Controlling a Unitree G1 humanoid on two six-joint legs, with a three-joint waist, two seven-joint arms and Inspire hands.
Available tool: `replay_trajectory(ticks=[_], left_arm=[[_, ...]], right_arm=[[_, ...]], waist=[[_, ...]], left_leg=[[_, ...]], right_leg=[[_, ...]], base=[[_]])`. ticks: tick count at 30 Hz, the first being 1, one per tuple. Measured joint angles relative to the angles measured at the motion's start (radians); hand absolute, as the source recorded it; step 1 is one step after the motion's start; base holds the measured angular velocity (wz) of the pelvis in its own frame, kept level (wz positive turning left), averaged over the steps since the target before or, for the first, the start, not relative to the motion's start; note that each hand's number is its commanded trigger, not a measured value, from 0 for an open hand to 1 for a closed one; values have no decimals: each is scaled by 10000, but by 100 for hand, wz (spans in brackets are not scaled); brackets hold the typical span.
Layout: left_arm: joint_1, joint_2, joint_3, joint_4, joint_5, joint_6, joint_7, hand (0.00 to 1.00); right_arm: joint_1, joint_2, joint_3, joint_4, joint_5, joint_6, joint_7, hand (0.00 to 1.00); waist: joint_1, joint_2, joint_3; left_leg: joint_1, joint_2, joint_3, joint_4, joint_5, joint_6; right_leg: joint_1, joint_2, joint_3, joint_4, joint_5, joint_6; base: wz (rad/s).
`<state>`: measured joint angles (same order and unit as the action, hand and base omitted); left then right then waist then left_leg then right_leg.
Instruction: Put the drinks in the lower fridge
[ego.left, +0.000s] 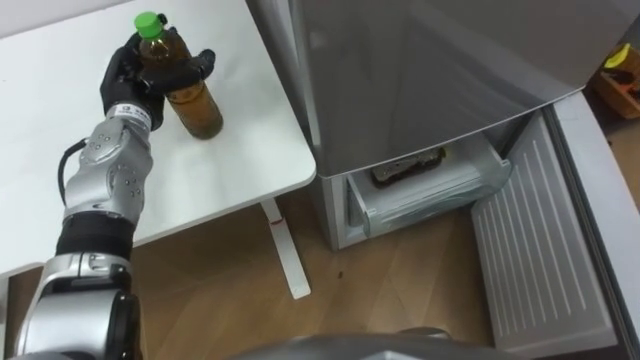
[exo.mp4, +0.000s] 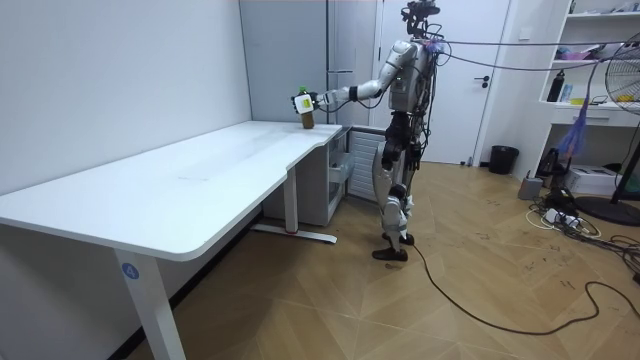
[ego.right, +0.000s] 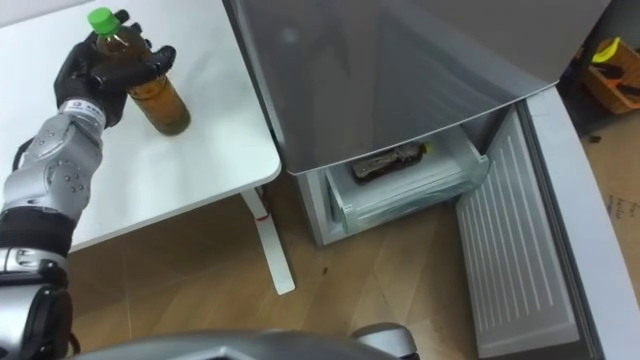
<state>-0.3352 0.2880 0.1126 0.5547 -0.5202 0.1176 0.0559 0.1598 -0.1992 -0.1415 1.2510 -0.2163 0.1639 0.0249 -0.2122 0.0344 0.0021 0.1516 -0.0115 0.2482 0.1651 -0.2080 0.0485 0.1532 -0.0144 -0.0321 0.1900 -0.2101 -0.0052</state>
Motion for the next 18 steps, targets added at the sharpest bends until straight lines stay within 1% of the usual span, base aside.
replay_trajectory(ticks=[9,15,18], left_arm=[[-5,0,-117,69,-1,2,-51,100],[-5,-1,-167,69,-6,3,-61,100],[-4,-2,-191,69,3,81,-49,100]], right_arm=[[-8,0,-4,1,-44,-3,-9,0],[-58,0,-2,2,-29,2,-10,0],[-84,2,-3,22,-28,8,-10,0]], waist=[[6,0,2],[1,55,8],[-7,83,8]], left_leg=[[0,0,0,-17,-14,-3],[-1,1,1,-25,-15,-4],[5,0,1,-23,-14,-4]], right_leg=[[-15,3,10,-3,0,0],[-18,6,6,-9,0,0],[-17,6,6,-9,0,0]], base=[[0],[0],[0]])
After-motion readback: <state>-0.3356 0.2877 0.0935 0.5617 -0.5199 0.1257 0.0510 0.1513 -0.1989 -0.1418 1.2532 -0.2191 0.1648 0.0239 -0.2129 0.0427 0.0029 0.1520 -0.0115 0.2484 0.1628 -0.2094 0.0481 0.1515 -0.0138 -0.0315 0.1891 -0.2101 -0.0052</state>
